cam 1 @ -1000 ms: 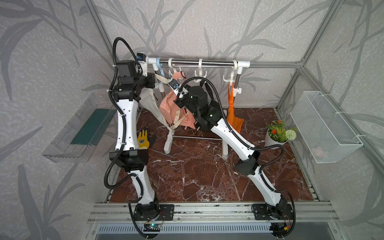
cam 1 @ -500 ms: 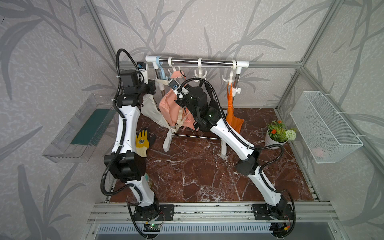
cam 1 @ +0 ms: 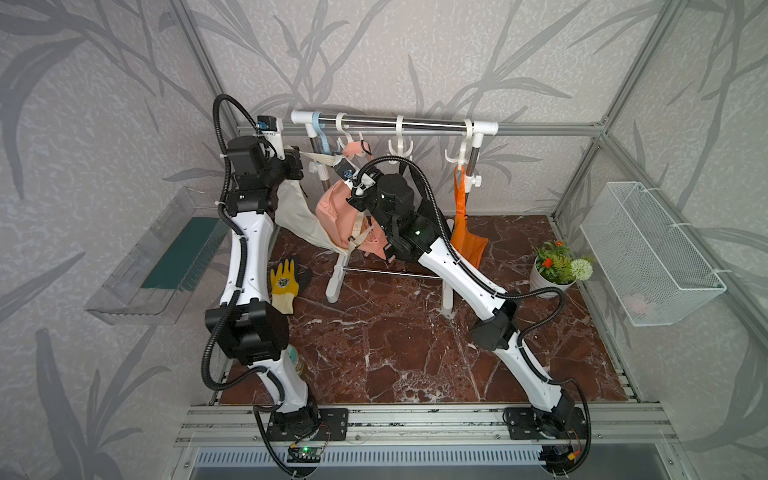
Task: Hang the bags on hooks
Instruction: Hang the bag on the hook.
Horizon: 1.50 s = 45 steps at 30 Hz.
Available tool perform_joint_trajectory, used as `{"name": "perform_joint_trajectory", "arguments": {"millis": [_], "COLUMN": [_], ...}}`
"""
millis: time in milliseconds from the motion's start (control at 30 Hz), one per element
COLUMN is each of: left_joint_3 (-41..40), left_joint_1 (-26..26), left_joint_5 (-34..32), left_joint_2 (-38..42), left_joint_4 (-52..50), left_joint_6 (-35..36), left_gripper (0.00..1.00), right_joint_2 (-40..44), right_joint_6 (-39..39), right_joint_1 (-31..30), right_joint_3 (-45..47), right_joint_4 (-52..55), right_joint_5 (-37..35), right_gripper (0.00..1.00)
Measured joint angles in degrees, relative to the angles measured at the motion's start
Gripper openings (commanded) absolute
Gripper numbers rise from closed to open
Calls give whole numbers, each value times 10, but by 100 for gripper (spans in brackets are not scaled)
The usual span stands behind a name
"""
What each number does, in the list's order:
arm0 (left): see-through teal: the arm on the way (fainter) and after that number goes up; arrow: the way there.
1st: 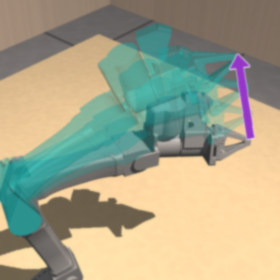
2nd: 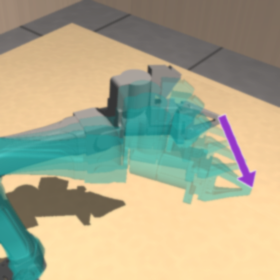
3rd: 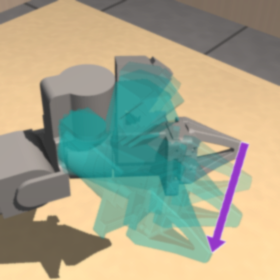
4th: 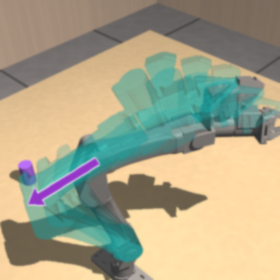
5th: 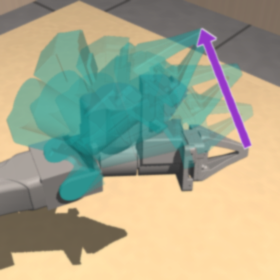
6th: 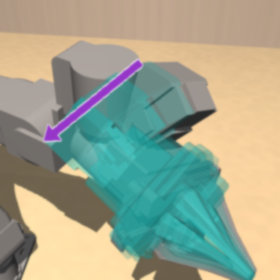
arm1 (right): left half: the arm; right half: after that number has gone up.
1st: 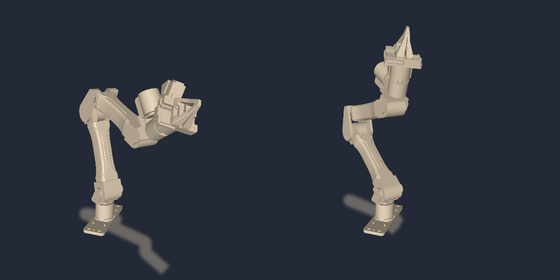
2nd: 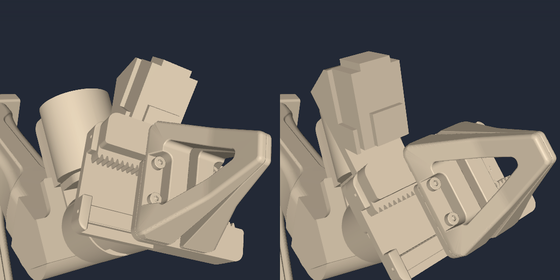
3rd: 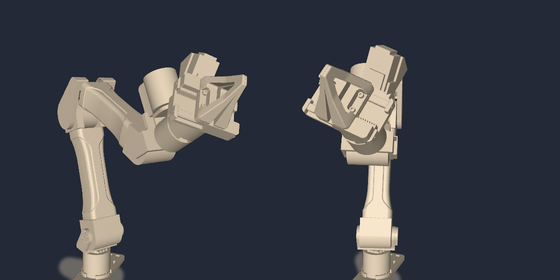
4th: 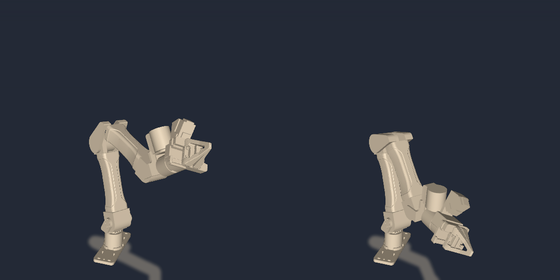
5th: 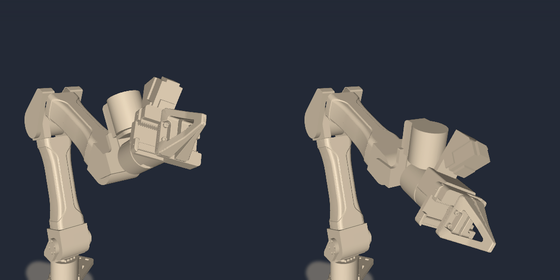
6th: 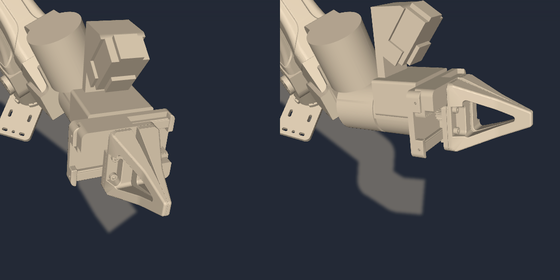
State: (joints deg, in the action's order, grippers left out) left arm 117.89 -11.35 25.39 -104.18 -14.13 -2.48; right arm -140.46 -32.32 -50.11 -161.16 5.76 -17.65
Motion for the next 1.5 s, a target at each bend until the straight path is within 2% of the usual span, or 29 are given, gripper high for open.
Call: {"name": "perform_joint_trajectory", "arguments": {"millis": [333,700,1367,1400,1500], "left_joint_3": [66,260,274,273,247], "left_joint_1": [-3,-3,-3,-3,-8], "left_joint_5": [37,82,109,111,105], "left_joint_2": [-50,-168,-204,-204,-195], "left_joint_4": [-3,-93,-127,-131,-123], "left_joint_6": [-9,-6,-10,-10,-14], "left_gripper": [3,2,1,5,36], "right_joint_2": [0,-5,-13,-13,-12], "right_joint_6": [-16,-29,-55,-53,-35], "right_joint_1": [0,0,2,2,2], "right_joint_3": [0,0,0,0,0], "right_joint_4": [-12,-15,5,11,37], "right_joint_5": [2,0,-14,-13,-14], "right_gripper": [0,0,2,7,28]}}
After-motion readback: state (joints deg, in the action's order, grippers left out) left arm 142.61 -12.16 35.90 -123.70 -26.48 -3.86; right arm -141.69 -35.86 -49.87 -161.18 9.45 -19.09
